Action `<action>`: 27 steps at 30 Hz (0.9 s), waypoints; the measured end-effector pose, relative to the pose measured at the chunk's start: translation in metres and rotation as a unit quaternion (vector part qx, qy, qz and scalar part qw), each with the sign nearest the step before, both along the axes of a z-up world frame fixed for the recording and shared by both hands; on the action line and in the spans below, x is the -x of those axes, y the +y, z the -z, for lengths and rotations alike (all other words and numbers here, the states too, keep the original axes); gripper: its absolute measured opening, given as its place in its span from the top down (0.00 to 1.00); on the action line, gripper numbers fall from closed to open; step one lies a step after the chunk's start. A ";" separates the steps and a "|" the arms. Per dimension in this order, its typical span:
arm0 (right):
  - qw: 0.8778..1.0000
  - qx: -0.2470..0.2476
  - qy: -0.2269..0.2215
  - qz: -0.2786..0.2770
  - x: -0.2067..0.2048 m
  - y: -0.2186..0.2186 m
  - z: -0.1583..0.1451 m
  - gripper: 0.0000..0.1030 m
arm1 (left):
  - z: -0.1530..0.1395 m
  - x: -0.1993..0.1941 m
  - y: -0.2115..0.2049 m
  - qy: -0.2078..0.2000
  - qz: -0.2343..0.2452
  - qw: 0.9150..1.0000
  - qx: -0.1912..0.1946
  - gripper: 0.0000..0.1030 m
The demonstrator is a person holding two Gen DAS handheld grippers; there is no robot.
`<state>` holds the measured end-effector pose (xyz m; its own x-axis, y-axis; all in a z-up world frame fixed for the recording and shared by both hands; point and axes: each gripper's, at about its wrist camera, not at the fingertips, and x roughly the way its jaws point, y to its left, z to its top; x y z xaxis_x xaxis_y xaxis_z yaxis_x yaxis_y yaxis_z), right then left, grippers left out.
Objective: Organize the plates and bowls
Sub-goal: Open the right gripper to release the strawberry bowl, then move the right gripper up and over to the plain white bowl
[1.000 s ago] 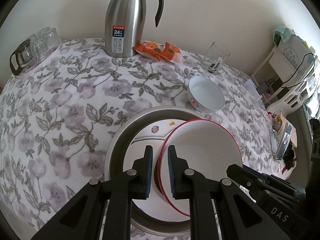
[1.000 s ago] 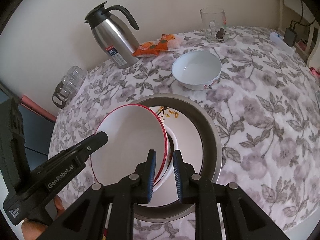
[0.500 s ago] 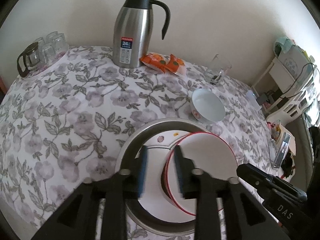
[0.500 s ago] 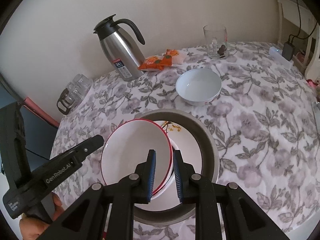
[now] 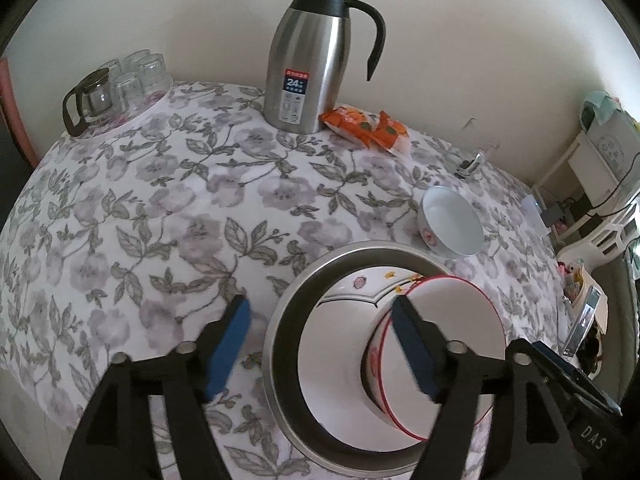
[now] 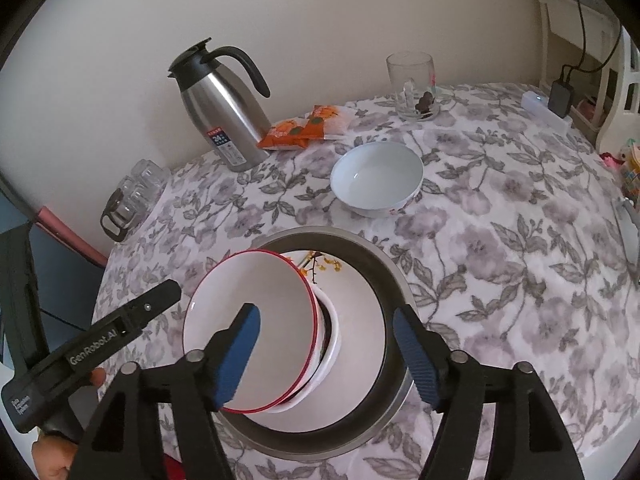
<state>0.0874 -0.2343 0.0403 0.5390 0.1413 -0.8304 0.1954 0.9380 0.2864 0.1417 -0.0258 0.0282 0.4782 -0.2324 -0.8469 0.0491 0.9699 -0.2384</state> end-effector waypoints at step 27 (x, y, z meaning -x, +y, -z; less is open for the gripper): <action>0.998 0.025 -0.053 0.031 0.001 -0.016 -0.010 0.00 | -0.005 -0.003 0.013 -0.046 -0.047 0.998 -0.010 0.05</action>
<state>0.0863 -0.2502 0.0499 0.6309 0.0658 -0.7730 0.2237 0.9386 0.2625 0.1448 -0.0125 0.0331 0.5729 -0.1652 -0.8028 -0.0224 0.9760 -0.2168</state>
